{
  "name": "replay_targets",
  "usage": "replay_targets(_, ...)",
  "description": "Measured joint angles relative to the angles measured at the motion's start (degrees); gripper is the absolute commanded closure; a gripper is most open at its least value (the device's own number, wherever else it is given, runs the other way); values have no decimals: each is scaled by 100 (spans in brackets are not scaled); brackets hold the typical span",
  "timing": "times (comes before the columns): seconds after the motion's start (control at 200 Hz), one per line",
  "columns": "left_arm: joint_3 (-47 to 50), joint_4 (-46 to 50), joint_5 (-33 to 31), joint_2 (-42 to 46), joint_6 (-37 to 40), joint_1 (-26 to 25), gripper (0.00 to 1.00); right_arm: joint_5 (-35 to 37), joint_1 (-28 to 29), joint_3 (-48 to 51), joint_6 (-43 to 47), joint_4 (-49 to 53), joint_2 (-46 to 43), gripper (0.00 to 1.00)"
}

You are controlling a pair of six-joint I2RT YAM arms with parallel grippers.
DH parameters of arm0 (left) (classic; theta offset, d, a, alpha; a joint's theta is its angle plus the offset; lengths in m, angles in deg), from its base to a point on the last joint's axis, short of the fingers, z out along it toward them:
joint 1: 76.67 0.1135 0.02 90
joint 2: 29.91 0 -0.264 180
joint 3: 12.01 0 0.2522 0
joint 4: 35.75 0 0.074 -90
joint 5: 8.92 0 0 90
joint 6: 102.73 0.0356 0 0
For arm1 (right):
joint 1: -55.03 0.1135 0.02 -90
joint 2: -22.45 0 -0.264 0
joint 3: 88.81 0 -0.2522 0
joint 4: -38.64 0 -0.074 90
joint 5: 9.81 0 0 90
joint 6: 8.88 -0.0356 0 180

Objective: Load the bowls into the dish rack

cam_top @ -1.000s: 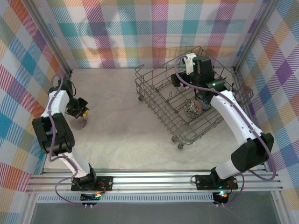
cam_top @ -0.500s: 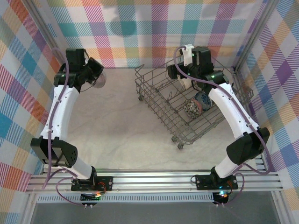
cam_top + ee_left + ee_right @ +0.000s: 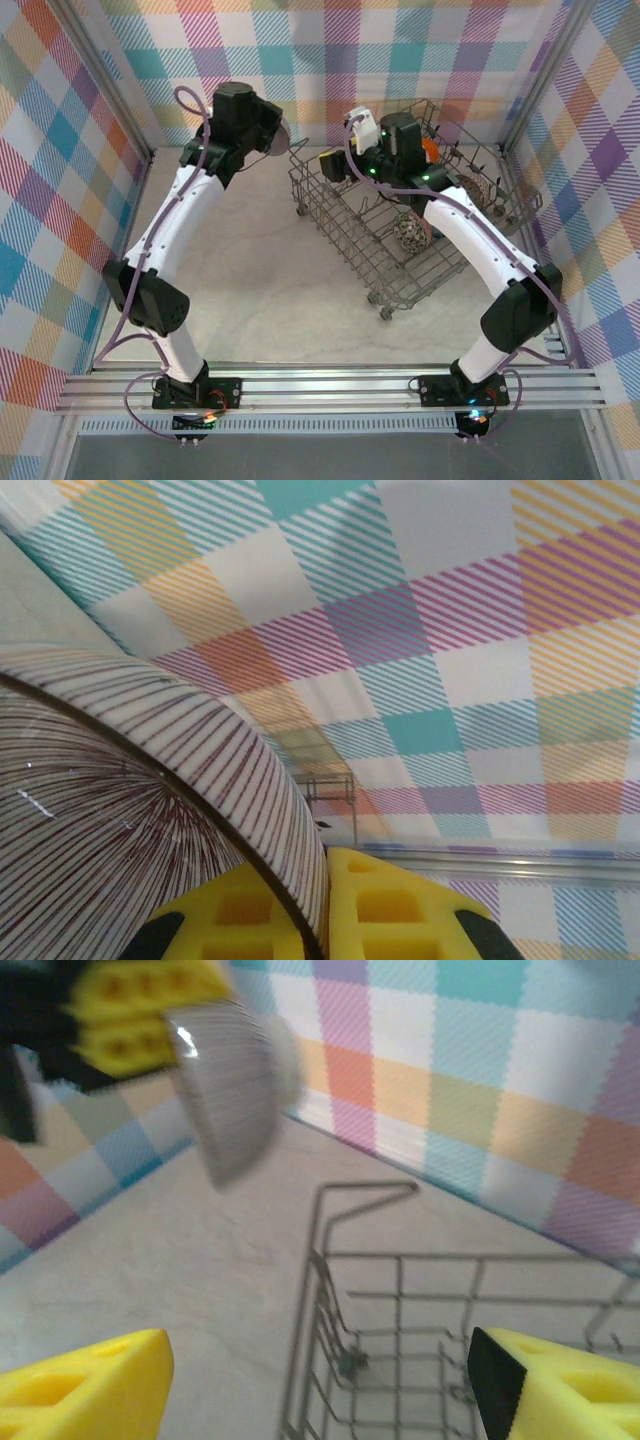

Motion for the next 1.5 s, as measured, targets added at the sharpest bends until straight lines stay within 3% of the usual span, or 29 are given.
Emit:
replay_targets(0.15,-485,2,-7,-358,-103,-234,100,-31,153,70,-168,-896,280,38)
replay_targets(0.715,-1014,90,-256,-503,-168,-428,100,1491,472,811,-494,-3486,671,52)
replay_targets(0.815,-1014,92,-273,-505,-184,-450,100,1705,568,813,-472,-3801,748,52)
replay_targets(0.94,-1014,92,-330,-505,-186,-487,100,2094,688,811,-398,-4135,890,59)
replay_targets(1.235,-1014,103,-496,-516,-210,-575,100,3383,981,625,-7,-4710,1423,67)
replay_targets(1.395,-1023,105,-546,-520,-232,-634,100,3910,1097,538,236,-5007,1547,80)
replay_targets(1.5,-1060,76,-601,-522,-326,-671,100,4266,1147,466,282,-5101,1572,83)
